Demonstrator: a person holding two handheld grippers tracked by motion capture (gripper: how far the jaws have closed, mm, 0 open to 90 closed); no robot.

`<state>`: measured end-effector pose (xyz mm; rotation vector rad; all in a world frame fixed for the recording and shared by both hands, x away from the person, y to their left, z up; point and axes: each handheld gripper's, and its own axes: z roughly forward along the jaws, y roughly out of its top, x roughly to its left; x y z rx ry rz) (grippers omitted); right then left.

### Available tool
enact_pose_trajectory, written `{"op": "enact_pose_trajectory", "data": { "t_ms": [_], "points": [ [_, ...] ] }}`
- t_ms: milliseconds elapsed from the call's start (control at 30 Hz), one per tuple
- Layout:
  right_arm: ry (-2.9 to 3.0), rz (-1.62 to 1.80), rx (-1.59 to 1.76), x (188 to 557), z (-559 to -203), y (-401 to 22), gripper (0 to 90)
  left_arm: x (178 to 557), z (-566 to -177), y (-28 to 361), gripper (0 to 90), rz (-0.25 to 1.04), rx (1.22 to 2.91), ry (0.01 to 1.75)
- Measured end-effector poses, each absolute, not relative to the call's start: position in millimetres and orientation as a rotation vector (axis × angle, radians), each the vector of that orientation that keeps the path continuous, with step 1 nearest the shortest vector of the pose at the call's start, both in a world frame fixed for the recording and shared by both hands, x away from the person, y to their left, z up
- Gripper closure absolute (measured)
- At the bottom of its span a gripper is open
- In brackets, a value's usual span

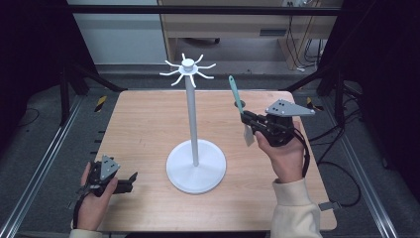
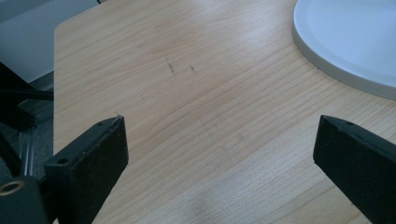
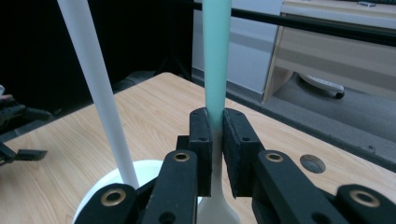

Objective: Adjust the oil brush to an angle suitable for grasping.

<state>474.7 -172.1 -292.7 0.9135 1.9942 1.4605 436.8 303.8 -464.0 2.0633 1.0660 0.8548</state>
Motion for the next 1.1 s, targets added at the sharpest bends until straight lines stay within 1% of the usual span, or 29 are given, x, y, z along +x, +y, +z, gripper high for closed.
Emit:
{"op": "enact_pose_trajectory", "data": {
  "t_ms": [200,567,1100],
  "points": [
    [1.973,1.503,0.887,468.9,-288.1,-175.7,82.5,437.2,-463.4,305.9,2.7,0.862,2.054,1.084],
    [1.922,1.596,0.797,447.2,-268.4,-165.6,82.5,436.6,-464.4,307.3,2.7,0.849,2.053,1.086],
    [1.910,1.666,0.735,441.0,-262.9,-163.5,82.4,436.8,-464.9,306.4,2.7,0.846,2.060,1.071]
  ]
}}
